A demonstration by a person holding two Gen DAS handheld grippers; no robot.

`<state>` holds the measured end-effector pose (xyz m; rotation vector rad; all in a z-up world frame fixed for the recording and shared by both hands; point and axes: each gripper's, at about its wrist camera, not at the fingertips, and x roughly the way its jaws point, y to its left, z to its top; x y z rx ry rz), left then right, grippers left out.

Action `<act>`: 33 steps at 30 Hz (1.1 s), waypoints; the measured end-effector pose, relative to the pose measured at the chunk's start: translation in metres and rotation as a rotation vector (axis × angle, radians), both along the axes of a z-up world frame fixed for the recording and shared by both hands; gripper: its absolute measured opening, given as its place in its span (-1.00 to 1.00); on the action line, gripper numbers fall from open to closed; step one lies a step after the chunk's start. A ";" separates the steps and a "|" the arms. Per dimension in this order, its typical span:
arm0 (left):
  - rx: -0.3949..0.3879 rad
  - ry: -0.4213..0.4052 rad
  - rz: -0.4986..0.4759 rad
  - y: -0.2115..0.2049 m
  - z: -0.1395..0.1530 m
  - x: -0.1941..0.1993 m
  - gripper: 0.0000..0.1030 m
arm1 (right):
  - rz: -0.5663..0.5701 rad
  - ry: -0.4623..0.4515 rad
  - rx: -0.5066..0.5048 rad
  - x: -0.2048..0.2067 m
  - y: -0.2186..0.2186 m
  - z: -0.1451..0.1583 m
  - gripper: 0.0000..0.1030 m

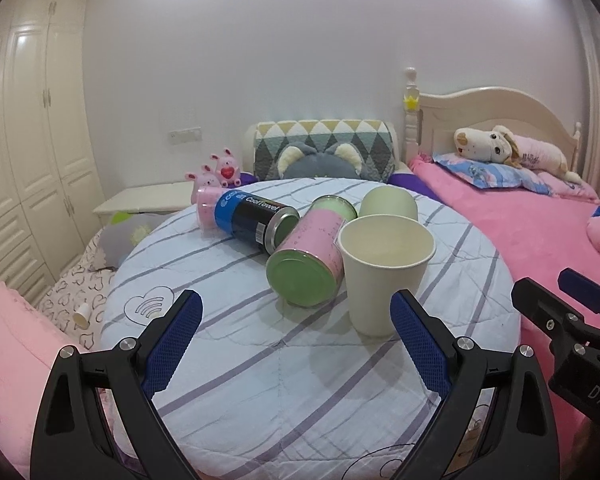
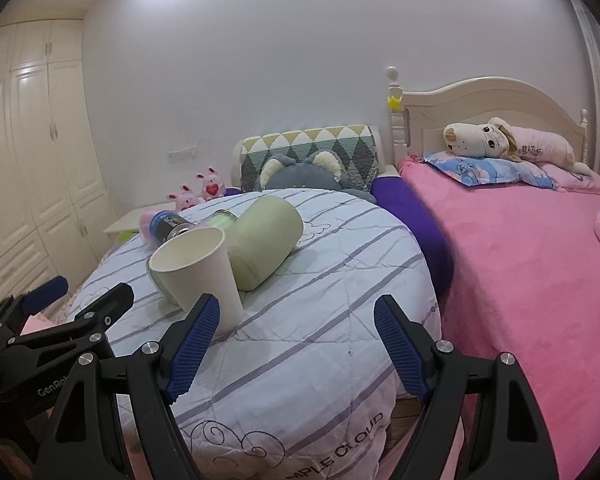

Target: Flip cup upright

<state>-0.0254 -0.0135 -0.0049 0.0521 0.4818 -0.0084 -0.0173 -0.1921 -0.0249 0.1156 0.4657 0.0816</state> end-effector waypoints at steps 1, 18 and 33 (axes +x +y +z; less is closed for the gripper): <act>0.003 -0.004 0.005 0.000 -0.001 0.000 0.87 | 0.002 -0.007 -0.001 0.000 0.000 -0.001 0.58; -0.011 -0.012 0.036 0.005 -0.001 0.000 0.87 | -0.005 -0.043 -0.086 -0.006 0.013 0.000 0.58; 0.000 -0.011 0.041 0.002 -0.001 -0.001 0.87 | -0.033 -0.040 -0.119 -0.008 0.017 -0.001 0.58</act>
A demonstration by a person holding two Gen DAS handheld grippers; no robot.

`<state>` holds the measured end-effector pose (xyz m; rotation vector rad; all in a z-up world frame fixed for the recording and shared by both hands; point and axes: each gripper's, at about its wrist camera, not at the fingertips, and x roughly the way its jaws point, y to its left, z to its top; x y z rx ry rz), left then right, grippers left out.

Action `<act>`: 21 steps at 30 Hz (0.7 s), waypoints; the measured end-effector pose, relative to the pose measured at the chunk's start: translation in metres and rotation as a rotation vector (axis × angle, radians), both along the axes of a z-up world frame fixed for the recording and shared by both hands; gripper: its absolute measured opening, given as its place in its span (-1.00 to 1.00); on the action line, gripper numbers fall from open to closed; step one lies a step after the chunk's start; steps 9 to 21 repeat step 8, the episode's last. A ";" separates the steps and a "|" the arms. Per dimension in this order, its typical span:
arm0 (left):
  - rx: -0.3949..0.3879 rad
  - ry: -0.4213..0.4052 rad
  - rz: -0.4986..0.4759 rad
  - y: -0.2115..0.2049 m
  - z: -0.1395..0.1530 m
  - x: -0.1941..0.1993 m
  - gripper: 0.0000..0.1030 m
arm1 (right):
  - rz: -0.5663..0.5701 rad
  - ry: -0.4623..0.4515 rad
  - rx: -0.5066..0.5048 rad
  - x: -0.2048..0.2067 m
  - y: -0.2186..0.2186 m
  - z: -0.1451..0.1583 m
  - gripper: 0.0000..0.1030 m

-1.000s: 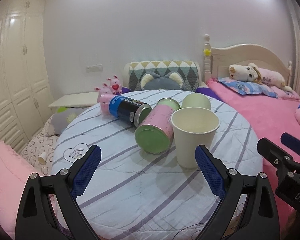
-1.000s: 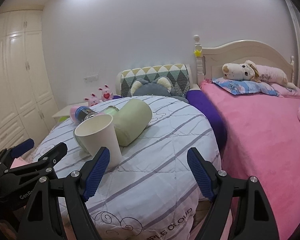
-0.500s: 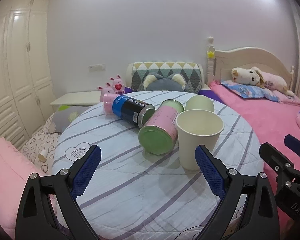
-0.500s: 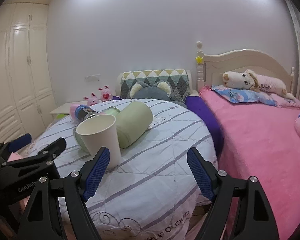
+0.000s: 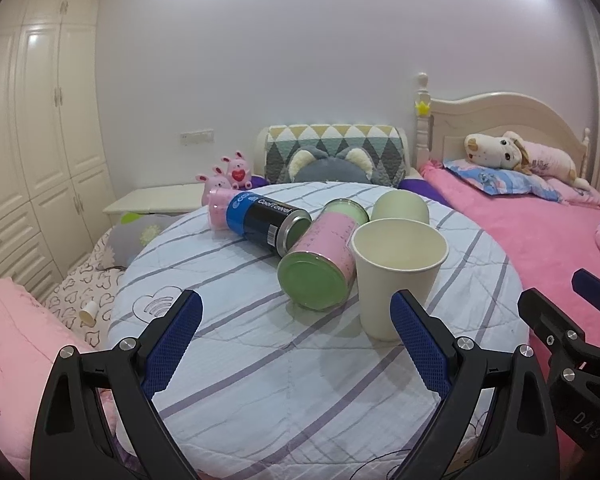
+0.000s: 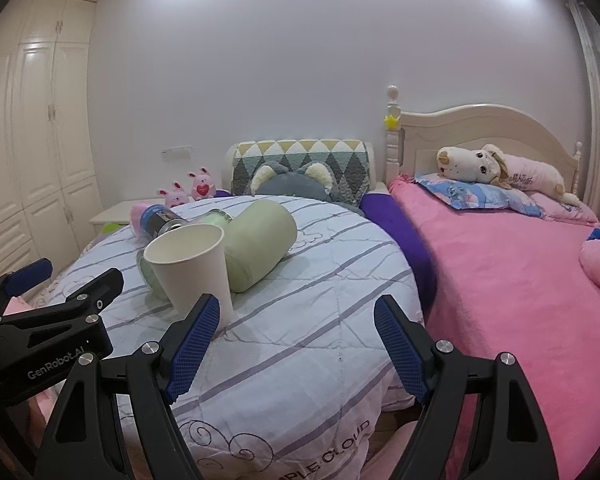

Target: Flip cup upright

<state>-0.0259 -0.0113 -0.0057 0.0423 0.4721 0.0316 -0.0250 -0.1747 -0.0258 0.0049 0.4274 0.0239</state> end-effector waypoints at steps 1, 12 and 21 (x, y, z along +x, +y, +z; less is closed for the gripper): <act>0.001 -0.001 0.001 0.000 0.000 0.000 0.87 | 0.001 0.000 -0.001 0.000 0.000 0.000 0.58; 0.000 -0.009 -0.007 0.000 0.000 0.000 0.87 | 0.001 0.007 -0.010 -0.002 0.003 0.000 0.58; 0.000 -0.009 -0.007 0.000 0.000 0.000 0.87 | 0.001 0.007 -0.010 -0.002 0.003 0.000 0.58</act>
